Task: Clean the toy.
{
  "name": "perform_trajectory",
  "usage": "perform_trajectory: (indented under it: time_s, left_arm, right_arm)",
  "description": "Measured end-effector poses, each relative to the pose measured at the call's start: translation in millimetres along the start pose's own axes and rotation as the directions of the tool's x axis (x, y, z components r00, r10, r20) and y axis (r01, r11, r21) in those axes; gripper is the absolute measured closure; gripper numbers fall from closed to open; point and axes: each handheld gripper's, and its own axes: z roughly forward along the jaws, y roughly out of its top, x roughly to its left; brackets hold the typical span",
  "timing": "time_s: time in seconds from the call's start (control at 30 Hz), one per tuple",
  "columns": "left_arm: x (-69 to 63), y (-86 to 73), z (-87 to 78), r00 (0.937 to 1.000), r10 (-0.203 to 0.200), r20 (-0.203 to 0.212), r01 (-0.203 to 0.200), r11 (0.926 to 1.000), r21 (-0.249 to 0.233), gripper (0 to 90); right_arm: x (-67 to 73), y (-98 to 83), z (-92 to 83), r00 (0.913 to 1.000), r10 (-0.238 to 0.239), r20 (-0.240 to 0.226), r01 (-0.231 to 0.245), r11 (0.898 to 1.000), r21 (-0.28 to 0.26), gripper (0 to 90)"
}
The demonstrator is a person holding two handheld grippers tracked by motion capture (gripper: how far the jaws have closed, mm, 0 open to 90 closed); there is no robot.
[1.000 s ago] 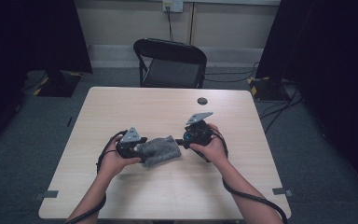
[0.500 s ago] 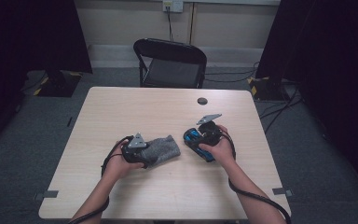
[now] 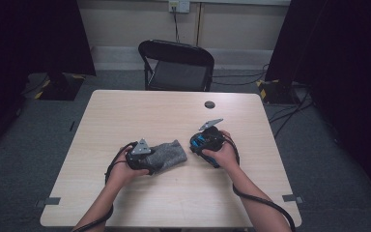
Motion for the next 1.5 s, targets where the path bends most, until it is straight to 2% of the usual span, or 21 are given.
perform_trajectory:
  time_s: [0.17, 0.33, 0.4, 0.5, 0.63, 1.27, 1.5]
  left_arm:
    - [0.0, -0.8, 0.1, 1.0000, -0.004, 0.003, 0.004, 1.0000, -0.004, 31.0]
    - [-0.3, -0.5, 0.2, 1.0000, -0.004, 0.002, 0.004, 1.0000, -0.001, 31.0]
    - [-0.4, -0.6, 0.2, 1.0000, -0.004, 0.001, 0.004, 1.0000, -0.001, 31.0]
    - [-0.5, -0.6, 0.2, 1.0000, -0.002, -0.002, 0.002, 1.0000, -0.001, 31.1]
    - [0.1, -0.3, 0.4, 1.0000, 0.002, -0.001, -0.002, 1.0000, 0.002, 31.1]
    - [-0.3, -0.2, 1.3, 1.0000, 0.000, -0.004, 0.000, 1.0000, 0.005, 31.1]
    - [-0.7, 0.1, 1.8, 0.9999, -0.007, -0.009, 0.008, 0.9999, 0.009, 31.1]
  right_arm:
    - [2.1, 1.9, 6.9, 0.9997, -0.008, 0.025, 0.007, 1.000, 0.020, 14.9]
    - [2.4, 1.9, 7.1, 0.9997, -0.019, 0.013, 0.019, 0.999, 0.031, 11.9]
    - [2.7, 3.4, 7.5, 0.9997, -0.010, 0.022, 0.009, 0.999, 0.043, 12.4]
    - [3.4, 4.2, 8.4, 0.9996, -0.003, 0.027, 0.002, 0.999, 0.033, 14.7]
    - [0.7, 3.6, 5.7, 0.9997, -0.006, 0.025, 0.005, 1.000, 0.023, 23.7]
    - [2.3, 5.0, 5.1, 0.9993, 0.014, 0.035, -0.016, 0.999, 0.032, 25.1]
    - [1.7, 2.2, 2.7, 0.9991, 0.024, 0.036, -0.024, 1.000, 0.009, 25.2]
